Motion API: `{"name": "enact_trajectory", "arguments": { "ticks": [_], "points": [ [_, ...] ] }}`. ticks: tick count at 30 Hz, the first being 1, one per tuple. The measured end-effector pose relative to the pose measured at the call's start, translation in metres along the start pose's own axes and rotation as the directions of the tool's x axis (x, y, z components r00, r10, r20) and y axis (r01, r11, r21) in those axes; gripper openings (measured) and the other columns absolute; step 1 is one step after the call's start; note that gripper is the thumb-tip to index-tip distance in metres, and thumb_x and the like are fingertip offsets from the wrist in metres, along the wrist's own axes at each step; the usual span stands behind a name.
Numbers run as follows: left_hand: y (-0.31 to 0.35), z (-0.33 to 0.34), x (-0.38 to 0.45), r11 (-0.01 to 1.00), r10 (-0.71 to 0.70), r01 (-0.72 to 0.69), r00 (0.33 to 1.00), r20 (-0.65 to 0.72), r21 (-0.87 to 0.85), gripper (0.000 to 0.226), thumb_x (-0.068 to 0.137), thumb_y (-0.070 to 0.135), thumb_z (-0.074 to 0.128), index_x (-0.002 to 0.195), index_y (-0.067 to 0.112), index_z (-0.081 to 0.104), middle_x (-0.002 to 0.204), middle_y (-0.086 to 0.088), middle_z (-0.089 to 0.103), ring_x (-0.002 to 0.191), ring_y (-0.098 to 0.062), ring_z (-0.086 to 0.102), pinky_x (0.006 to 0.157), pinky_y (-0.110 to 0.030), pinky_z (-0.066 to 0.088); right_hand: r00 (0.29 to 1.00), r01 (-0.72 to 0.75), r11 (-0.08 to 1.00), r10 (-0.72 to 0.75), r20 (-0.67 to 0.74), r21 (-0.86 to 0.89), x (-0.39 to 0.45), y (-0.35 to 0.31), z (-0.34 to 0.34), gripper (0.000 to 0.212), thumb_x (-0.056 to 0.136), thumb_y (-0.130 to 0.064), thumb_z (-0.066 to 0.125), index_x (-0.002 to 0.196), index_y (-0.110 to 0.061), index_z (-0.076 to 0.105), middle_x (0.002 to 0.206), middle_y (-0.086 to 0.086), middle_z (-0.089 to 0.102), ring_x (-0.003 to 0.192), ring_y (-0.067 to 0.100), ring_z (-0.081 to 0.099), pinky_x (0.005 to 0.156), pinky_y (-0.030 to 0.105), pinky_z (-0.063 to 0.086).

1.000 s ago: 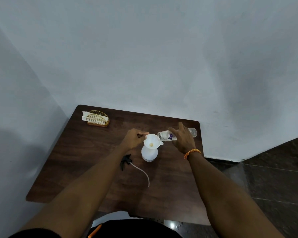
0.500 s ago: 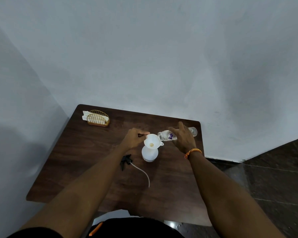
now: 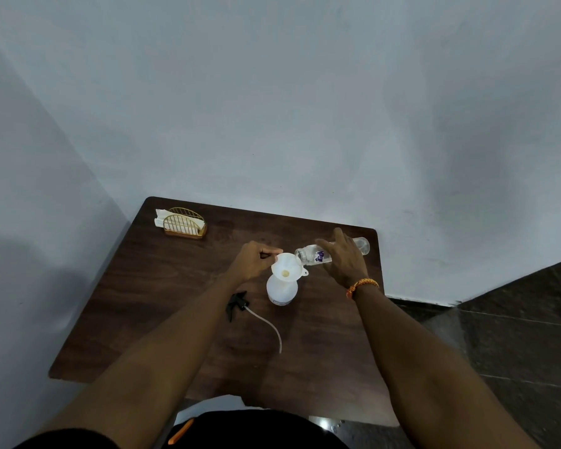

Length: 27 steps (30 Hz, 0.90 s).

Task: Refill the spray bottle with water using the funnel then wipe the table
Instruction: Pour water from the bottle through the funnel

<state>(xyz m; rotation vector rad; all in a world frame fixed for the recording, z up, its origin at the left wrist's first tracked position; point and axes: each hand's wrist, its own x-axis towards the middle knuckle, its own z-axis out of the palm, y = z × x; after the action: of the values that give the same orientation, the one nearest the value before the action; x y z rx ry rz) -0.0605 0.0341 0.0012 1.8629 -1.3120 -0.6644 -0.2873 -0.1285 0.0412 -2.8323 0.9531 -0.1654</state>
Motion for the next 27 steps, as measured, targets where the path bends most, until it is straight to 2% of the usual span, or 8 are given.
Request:
{"name": "enact_trajectory", "arguments": {
  "ticks": [5,12,18,20,23,27],
  "points": [
    [-0.0024,0.0004,0.0012,1.000,-0.002,0.002,1.000,-0.013,0.005,0.025,0.093,0.009,0.073,0.118,0.011,0.078,0.116,-0.002,0.078,0.096,0.017,0.067,0.089,-0.007,0.051,1.000,0.013,1.000,-0.013,-0.012,0.013,-0.0018,-0.0031,-0.0036,0.048,0.077,-0.013,0.083,0.121,-0.024,0.068,0.109,0.013,0.053,0.088,0.029,0.062,0.075,0.040,0.056],
    [-0.0054,0.0001,0.0005,1.000,0.006,-0.006,1.000,-0.016,-0.004,0.026,0.093,0.009,0.073,0.119,0.011,0.078,0.117,-0.003,0.078,0.098,0.015,0.068,0.092,-0.010,0.053,0.999,0.034,0.999,-0.034,-0.015,0.007,-0.0021,-0.0021,-0.0035,0.050,0.075,-0.011,0.084,0.121,-0.023,0.067,0.109,0.014,0.053,0.088,0.030,0.062,0.076,0.042,0.057],
    [-0.0037,-0.0014,0.0010,1.000,0.010,-0.010,1.000,-0.012,0.013,0.026,0.094,0.010,0.072,0.119,0.012,0.078,0.117,-0.002,0.078,0.098,0.016,0.067,0.090,-0.006,0.050,0.999,0.029,0.999,-0.030,-0.014,-0.015,-0.0020,-0.0011,-0.0032,0.054,0.075,-0.010,0.084,0.123,-0.026,0.065,0.110,0.013,0.053,0.090,0.030,0.062,0.078,0.044,0.059],
    [-0.0028,-0.0017,0.0007,1.000,0.019,-0.018,1.000,-0.011,0.012,0.026,0.094,0.010,0.072,0.119,0.012,0.078,0.117,-0.001,0.078,0.099,0.014,0.068,0.091,-0.008,0.051,0.999,0.031,0.999,-0.031,-0.017,-0.022,-0.0021,-0.0010,-0.0030,0.053,0.075,-0.012,0.084,0.122,-0.026,0.065,0.110,0.013,0.054,0.091,0.030,0.063,0.078,0.044,0.059],
    [-0.0019,-0.0030,-0.0005,0.999,0.026,-0.026,1.000,-0.006,0.020,0.026,0.093,0.010,0.072,0.118,0.013,0.079,0.116,-0.001,0.078,0.104,-0.001,0.072,0.092,-0.015,0.055,0.999,0.033,0.999,-0.033,-0.012,-0.035,-0.0016,-0.0003,-0.0020,0.053,0.076,-0.014,0.084,0.123,-0.028,0.063,0.111,0.012,0.054,0.091,0.028,0.062,0.078,0.043,0.060],
    [-0.0024,-0.0036,-0.0016,1.000,0.012,-0.012,1.000,-0.005,0.009,0.026,0.093,0.009,0.072,0.118,0.013,0.079,0.116,-0.001,0.079,0.104,-0.005,0.073,0.089,-0.011,0.054,0.999,0.041,0.998,-0.042,-0.012,-0.037,-0.0015,-0.0012,-0.0053,0.051,0.077,-0.013,0.082,0.123,-0.027,0.065,0.110,0.012,0.053,0.090,0.028,0.061,0.078,0.043,0.059]
  ]
}}
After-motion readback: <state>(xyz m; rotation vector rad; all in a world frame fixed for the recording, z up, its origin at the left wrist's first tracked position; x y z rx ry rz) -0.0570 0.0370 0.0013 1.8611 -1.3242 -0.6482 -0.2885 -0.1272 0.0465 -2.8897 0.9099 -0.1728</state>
